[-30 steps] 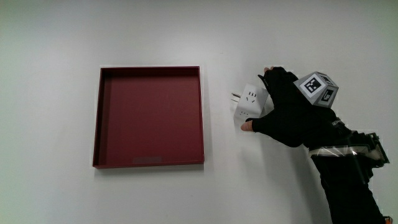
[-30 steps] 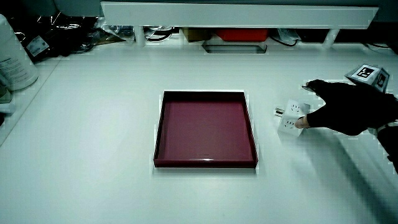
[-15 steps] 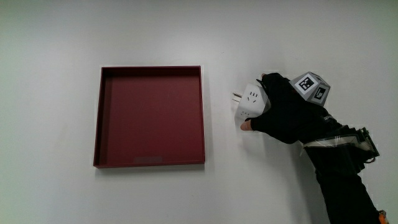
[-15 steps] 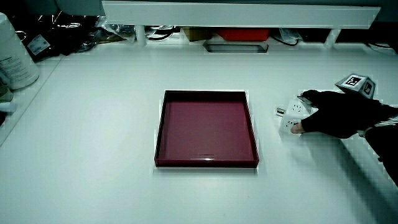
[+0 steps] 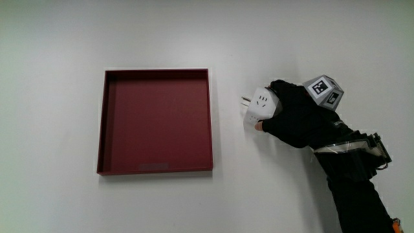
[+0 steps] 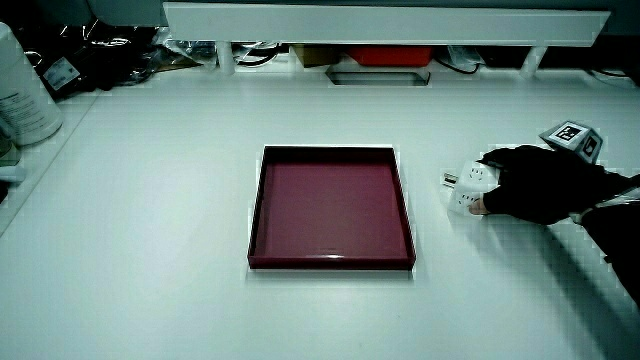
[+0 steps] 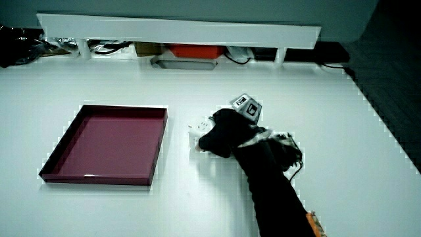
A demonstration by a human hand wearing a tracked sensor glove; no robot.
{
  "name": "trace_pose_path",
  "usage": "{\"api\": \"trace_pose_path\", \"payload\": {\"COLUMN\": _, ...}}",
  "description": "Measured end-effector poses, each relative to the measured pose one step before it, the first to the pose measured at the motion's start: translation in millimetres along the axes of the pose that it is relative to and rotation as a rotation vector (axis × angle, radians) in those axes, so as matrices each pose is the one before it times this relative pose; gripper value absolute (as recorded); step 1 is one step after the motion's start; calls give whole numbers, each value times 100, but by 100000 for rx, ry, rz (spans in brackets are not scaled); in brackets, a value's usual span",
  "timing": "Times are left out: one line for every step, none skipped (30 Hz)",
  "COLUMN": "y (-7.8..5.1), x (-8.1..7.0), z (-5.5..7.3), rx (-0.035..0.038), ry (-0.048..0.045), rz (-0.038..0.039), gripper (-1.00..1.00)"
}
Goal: Pick socket
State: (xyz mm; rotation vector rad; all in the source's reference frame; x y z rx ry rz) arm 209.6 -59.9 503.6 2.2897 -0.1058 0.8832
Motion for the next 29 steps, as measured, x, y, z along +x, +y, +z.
{"api": "trace_pose_path", "payload": {"y": -122, "x": -132, "z": 38, "rx": 611, "ry": -211, "rz": 471, "gripper": 77}}
{"api": "trace_pose_path", "payload": {"y": 1, "x": 92, "z": 2, "rx": 1349, "ry": -268, "rz": -513, "gripper": 82}}
{"api": "trace_pose_path", "payload": {"y": -192, "x": -329, "z": 66, "rx": -477, "ry": 1183, "rz": 1754, "gripper": 86}}
{"api": "trace_pose_path", "payload": {"y": 127, "x": 283, "z": -125, "rx": -473, "ry": -286, "rz": -230, "gripper": 91}}
{"api": "trace_pose_path", "payload": {"y": -100, "x": -106, "z": 10, "rx": 1630, "ry": -1725, "rz": 46, "gripper": 95}}
{"api": "trace_pose_path", "payload": {"y": -25, "x": 0, "z": -21, "rx": -39, "ry": 601, "rz": 1664, "gripper": 100}}
{"api": "trace_pose_path", "payload": {"y": -126, "x": -153, "z": 98, "rx": 601, "ry": 1125, "rz": 161, "gripper": 100}}
{"api": "trace_pose_path", "payload": {"y": -191, "x": -362, "z": 137, "rx": 24, "ry": 431, "rz": 725, "gripper": 100}}
{"api": "trace_pose_path", "payload": {"y": -55, "x": -153, "z": 57, "rx": 740, "ry": 212, "rz": 1913, "gripper": 100}}
{"api": "trace_pose_path", "payload": {"y": -123, "x": -402, "z": 54, "rx": 515, "ry": 559, "rz": 1230, "gripper": 100}}
{"api": "trace_pose_path", "payload": {"y": -155, "x": -592, "z": 45, "rx": 615, "ry": -1915, "rz": 1003, "gripper": 100}}
{"api": "trace_pose_path", "payload": {"y": -217, "x": -699, "z": 65, "rx": -574, "ry": 954, "rz": 2337, "gripper": 100}}
{"api": "trace_pose_path", "payload": {"y": 109, "x": 14, "z": -175, "rx": -366, "ry": -2430, "rz": 451, "gripper": 100}}
{"api": "trace_pose_path", "payload": {"y": -68, "x": -566, "z": -47, "rx": -4932, "ry": -485, "rz": -3294, "gripper": 100}}
{"api": "trace_pose_path", "payload": {"y": -151, "x": -328, "z": 58, "rx": 5024, "ry": 650, "rz": 4390, "gripper": 100}}
{"api": "trace_pose_path", "payload": {"y": -281, "x": -913, "z": 151, "rx": 419, "ry": -263, "rz": 4093, "gripper": 100}}
{"api": "trace_pose_path", "payload": {"y": -218, "x": -897, "z": 112, "rx": -129, "ry": -73, "rz": 1574, "gripper": 100}}
{"api": "trace_pose_path", "payload": {"y": 119, "x": 5, "z": -268, "rx": -1188, "ry": -2339, "rz": 1456, "gripper": 100}}
{"api": "trace_pose_path", "payload": {"y": 25, "x": -392, "z": -269, "rx": -8491, "ry": 10442, "rz": -388, "gripper": 100}}
{"api": "trace_pose_path", "payload": {"y": -69, "x": -683, "z": -131, "rx": -615, "ry": -554, "rz": 343, "gripper": 100}}
{"api": "trace_pose_path", "payload": {"y": -92, "x": -768, "z": -102, "rx": -1150, "ry": 298, "rz": -135, "gripper": 100}}
{"api": "trace_pose_path", "payload": {"y": 49, "x": -459, "z": -149, "rx": -304, "ry": -260, "rz": 2371, "gripper": 100}}
{"api": "trace_pose_path", "payload": {"y": -62, "x": -698, "z": -94, "rx": -940, "ry": 1030, "rz": 506, "gripper": 100}}
{"api": "trace_pose_path", "payload": {"y": 77, "x": -387, "z": -171, "rx": -290, "ry": -31, "rz": 1029, "gripper": 100}}
{"api": "trace_pose_path", "payload": {"y": 173, "x": -305, "z": -274, "rx": -1078, "ry": 3703, "rz": 2282, "gripper": 100}}
{"api": "trace_pose_path", "payload": {"y": 240, "x": -265, "z": -237, "rx": -377, "ry": -972, "rz": 2020, "gripper": 100}}
{"api": "trace_pose_path", "payload": {"y": 135, "x": -469, "z": -227, "rx": -810, "ry": 384, "rz": -1311, "gripper": 100}}
{"api": "trace_pose_path", "payload": {"y": 299, "x": -255, "z": -288, "rx": -409, "ry": 1593, "rz": 2357, "gripper": 100}}
{"api": "trace_pose_path", "payload": {"y": 255, "x": -451, "z": -236, "rx": -1157, "ry": -348, "rz": 366, "gripper": 100}}
